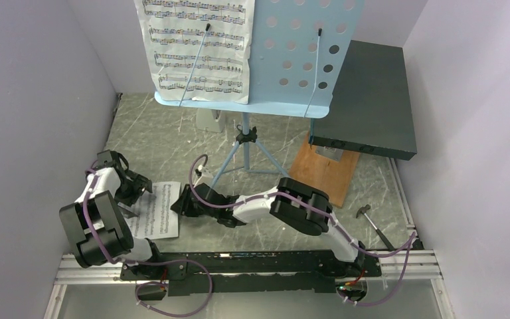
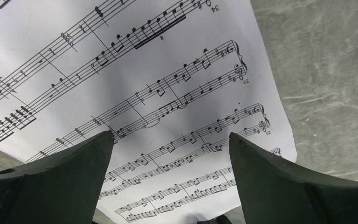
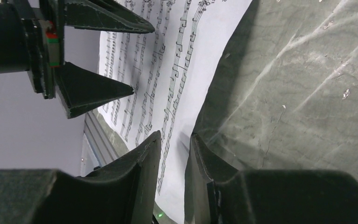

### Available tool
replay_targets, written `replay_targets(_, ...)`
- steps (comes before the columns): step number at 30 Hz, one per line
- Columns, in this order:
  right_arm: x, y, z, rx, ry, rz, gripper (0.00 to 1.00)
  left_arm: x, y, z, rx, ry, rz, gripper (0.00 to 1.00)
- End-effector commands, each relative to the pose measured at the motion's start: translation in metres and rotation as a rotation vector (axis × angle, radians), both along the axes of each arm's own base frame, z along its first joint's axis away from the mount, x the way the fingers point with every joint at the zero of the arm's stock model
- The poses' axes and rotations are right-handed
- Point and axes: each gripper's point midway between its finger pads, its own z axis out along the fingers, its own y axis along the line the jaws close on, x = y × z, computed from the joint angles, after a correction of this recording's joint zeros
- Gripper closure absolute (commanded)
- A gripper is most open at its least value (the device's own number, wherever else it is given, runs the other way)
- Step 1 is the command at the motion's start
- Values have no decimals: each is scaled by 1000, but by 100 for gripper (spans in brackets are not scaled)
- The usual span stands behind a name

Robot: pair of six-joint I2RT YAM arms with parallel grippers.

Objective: Set up the instrument practice props

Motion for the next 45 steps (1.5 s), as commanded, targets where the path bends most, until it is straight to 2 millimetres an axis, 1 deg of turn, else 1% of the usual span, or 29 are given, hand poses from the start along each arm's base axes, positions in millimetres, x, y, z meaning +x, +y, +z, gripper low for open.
replay_targets(1,3,7,4,42,-38,26,67,2,6,11,43,-37,-13,1)
replay_targets(3,3,7,4,41,-48,40,68,1,6,11,44,-38,-13,0)
replay_targets(5,3,8,4,43,-60,51,73,1,7,11,46,-36,-14,0)
replay_targets(7,4,8,5,46,-63,56,84,2,7,11,47,-35,-13,1)
replay_targets(8,4,9,5,46,-67,60,91,1,7,11,48,-34,-14,1)
replay_targets(10,5,10,7,36,-78,73,100,2,7,13,49,-37,-15,0)
replay_targets(12,6,9,9,23,-94,79,100,4,9,19,57,-49,-20,1)
replay_targets(14,6,6,20,21,-131,87,100,12,11,34,78,-107,-37,1)
replay_targets(17,11,-5,40,-12,-226,90,100,23,7,56,100,-233,-74,1)
replay_targets(21,12,-24,55,-72,-279,90,100,34,-3,80,116,-387,-123,1)
replay_targets(24,7,-41,67,-81,-297,86,100,39,-9,91,144,-437,-161,1)
replay_targets(26,4,-51,72,-90,-311,91,100,41,-13,94,163,-437,-194,0)
replay_targets(28,1,-62,74,-109,-315,89,100,41,-18,91,139,-417,-211,1)
replay_targets(30,-3,-75,73,-126,-318,84,100,38,-27,83,79,-382,-209,1)
replay_targets(32,-7,-92,67,-154,-314,75,100,36,-38,75,4,-365,-199,1)
replay_targets(33,-8,-99,71,-151,-320,68,100,36,-45,70,-35,-363,-190,0)
replay_targets(34,-10,-106,70,-155,-322,66,100,33,-53,61,-72,-357,-184,1)
replay_targets(38,-16,-122,72,-128,-331,85,100,26,-76,38,-154,-341,-161,1)
replay_targets(41,-18,-129,68,-56,-276,88,100,20,-86,25,-178,-311,-152,1)
replay_targets(42,-18,-131,66,-33,-255,91,98,19,-89,23,-185,-306,-153,1)
replay_targets(43,-17,-132,66,-7,-240,90,93,17,-91,21,-193,-300,-154,0)
replay_targets(44,-16,-133,64,10,-225,90,87,16,-94,19,-201,-296,-153,1)
replay_targets(45,-15,-133,64,28,-215,86,77,14,-95,17,-208,-292,-150,1)
